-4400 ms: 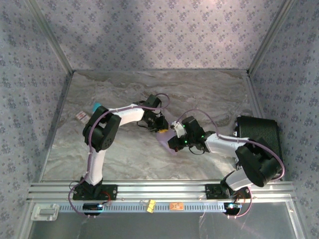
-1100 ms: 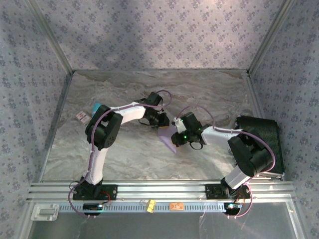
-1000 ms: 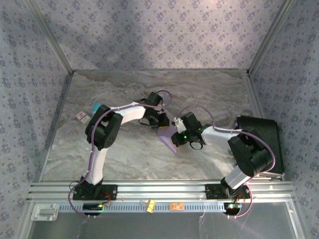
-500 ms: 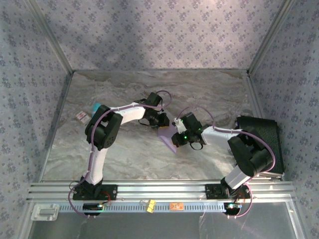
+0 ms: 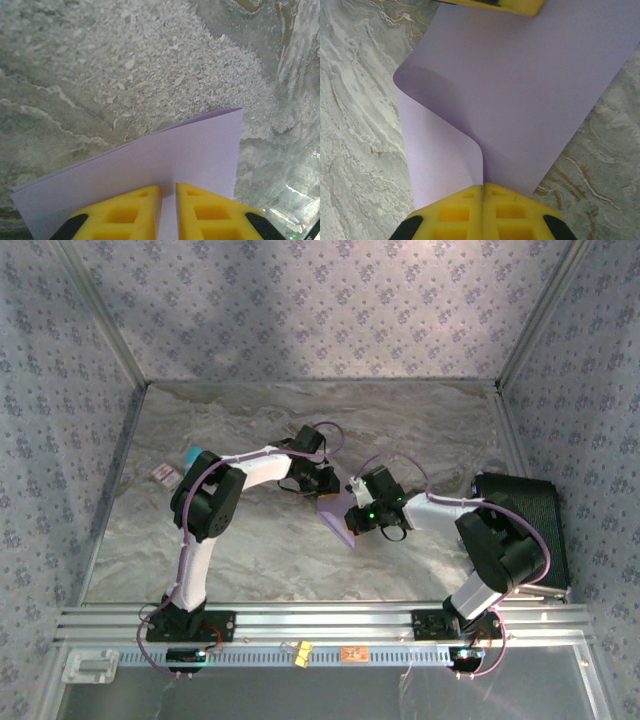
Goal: Fold a paper plane with a square sheet of paper (pick it up from the middle)
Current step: Third fold the triangle at the center of the table.
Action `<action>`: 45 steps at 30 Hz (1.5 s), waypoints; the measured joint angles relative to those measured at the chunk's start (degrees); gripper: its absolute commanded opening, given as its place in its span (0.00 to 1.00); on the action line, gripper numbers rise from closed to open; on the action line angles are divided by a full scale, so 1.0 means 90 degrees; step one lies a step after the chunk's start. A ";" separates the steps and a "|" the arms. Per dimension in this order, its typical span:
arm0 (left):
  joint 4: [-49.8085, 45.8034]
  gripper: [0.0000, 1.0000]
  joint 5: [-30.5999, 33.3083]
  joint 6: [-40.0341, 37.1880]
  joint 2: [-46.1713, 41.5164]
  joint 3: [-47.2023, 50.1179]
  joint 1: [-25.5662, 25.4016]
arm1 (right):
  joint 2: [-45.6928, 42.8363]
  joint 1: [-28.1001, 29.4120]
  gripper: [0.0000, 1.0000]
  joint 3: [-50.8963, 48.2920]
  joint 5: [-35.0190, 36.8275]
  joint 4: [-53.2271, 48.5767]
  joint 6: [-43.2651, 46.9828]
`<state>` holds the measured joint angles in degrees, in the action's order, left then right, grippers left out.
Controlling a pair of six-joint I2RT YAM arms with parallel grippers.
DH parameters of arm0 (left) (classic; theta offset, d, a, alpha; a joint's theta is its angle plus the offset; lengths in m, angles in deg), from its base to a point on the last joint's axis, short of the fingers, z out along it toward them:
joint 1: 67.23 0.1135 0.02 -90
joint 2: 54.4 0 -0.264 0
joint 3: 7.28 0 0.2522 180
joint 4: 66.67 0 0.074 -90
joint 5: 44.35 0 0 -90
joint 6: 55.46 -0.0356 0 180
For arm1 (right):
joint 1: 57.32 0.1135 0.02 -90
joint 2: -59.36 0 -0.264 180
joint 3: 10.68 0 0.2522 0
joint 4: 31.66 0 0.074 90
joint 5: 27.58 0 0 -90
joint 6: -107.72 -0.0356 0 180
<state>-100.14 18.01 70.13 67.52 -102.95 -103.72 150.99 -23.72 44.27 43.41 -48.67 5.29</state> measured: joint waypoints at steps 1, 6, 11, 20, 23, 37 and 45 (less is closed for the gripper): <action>0.0000 0.18 0.0000 0.0002 0.0000 0.0002 0.0000 | 0.0010 0.0000 0.02 0.0000 0.0000 -0.0002 0.0000; 0.0070 0.18 -0.0010 0.0005 -0.0022 0.0056 0.0000 | 0.0029 0.0000 0.02 0.0000 0.0019 -0.0002 0.0000; 0.0097 0.18 -0.0015 0.0005 -0.0029 0.0073 0.0000 | 0.0034 0.0000 0.02 0.0000 0.0022 0.0000 0.0000; 0.0019 0.21 -0.0019 -0.0002 -0.0029 -0.0007 -0.0015 | 0.0058 0.0002 0.02 -0.0002 0.0019 0.0019 -0.0022; -0.0136 0.24 0.0019 -0.0005 -0.0022 -0.0143 -0.0044 | 0.0058 0.0002 0.02 -0.0002 0.0019 0.0027 -0.0024; 0.0223 0.17 0.0721 0.0784 -0.1384 0.0857 -0.0068 | 0.0056 0.0002 0.02 -0.0104 0.0015 0.0287 -0.0372; 0.1931 0.08 0.0449 0.2191 -0.2392 0.2657 -0.0221 | 0.0056 0.0002 0.02 -0.0175 0.0017 0.0461 -0.0648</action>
<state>-82.76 22.05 89.85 46.00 -79.04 -105.70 151.49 -23.70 42.70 43.57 -44.52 -0.55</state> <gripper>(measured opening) 0.085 0.052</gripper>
